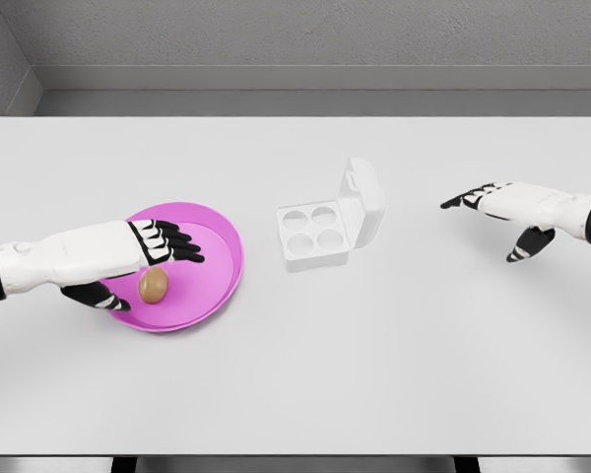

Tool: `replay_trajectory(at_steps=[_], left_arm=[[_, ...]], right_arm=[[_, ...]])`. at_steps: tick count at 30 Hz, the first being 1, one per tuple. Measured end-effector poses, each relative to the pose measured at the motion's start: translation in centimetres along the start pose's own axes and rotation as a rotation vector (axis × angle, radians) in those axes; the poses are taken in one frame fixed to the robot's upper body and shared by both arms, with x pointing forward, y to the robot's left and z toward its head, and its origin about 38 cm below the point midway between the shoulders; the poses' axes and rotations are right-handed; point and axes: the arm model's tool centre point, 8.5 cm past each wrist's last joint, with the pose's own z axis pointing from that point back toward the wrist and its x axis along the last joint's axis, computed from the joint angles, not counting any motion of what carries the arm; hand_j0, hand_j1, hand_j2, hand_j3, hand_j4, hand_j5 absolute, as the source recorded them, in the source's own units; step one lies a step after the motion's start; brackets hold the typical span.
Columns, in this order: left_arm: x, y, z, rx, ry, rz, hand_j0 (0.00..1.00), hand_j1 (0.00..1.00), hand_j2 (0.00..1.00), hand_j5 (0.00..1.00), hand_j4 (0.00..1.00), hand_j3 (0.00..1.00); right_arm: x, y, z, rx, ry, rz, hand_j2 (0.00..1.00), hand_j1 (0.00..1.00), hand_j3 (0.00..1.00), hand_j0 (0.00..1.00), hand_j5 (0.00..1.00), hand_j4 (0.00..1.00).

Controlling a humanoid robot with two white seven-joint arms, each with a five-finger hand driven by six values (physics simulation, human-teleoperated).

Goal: Pack egg into the box and close the box lid

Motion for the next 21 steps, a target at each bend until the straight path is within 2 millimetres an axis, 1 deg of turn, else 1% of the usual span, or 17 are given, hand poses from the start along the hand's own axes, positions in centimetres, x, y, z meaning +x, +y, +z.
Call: replay_trajectory(at_steps=[4, 6, 10, 12, 16, 21], left_arm=[[-0.9, -0.2, 0.1, -0.003, 0.025, 0.006, 1.0, 1.0, 1.0, 1.0, 1.0, 1.0], [-1.0, -0.3, 0.0, 0.001, 0.027, 0.009, 1.0, 1.0, 1.0, 1.0, 1.0, 1.0], [-0.9, -0.4, -0.6, 0.013, 0.019, 0.015, 0.96, 0.96, 0.96, 0.96, 0.96, 0.96], [-0.8, -0.5, -0.8, 0.016, 0.017, 0.015, 0.95, 0.95, 0.95, 0.95, 0.95, 0.95], [-0.8, -0.7, -1.2, 0.016, 0.014, 0.012, 0.95, 0.95, 0.95, 0.95, 0.95, 0.95], [-1.0, -1.0, -1.2, 0.022, 0.019, 0.029, 0.95, 0.95, 0.95, 0.95, 0.95, 0.95]], right_arm=[[0.2, 0.0, 0.0, -0.001, -0.012, 0.01, 1.0, 1.0, 1.0, 1.0, 1.0, 1.0], [0.1, -0.5, 0.2, -0.007, -0.012, 0.021, 1.0, 1.0, 1.0, 1.0, 1.0, 1.0], [0.0, -1.0, 0.8, -0.009, -0.023, 0.05, 1.0, 1.0, 1.0, 1.0, 1.0, 1.0], [-0.3, -1.9, 1.3, -0.024, -0.017, 0.066, 1.0, 1.0, 1.0, 1.0, 1.0, 1.0], [-0.9, -1.8, 1.8, -0.019, -0.004, 0.072, 1.0, 1.0, 1.0, 1.0, 1.0, 1.0], [-1.1, -2.0, 2.1, -0.021, 0.002, 0.077, 1.0, 1.0, 1.0, 1.0, 1.0, 1.0]])
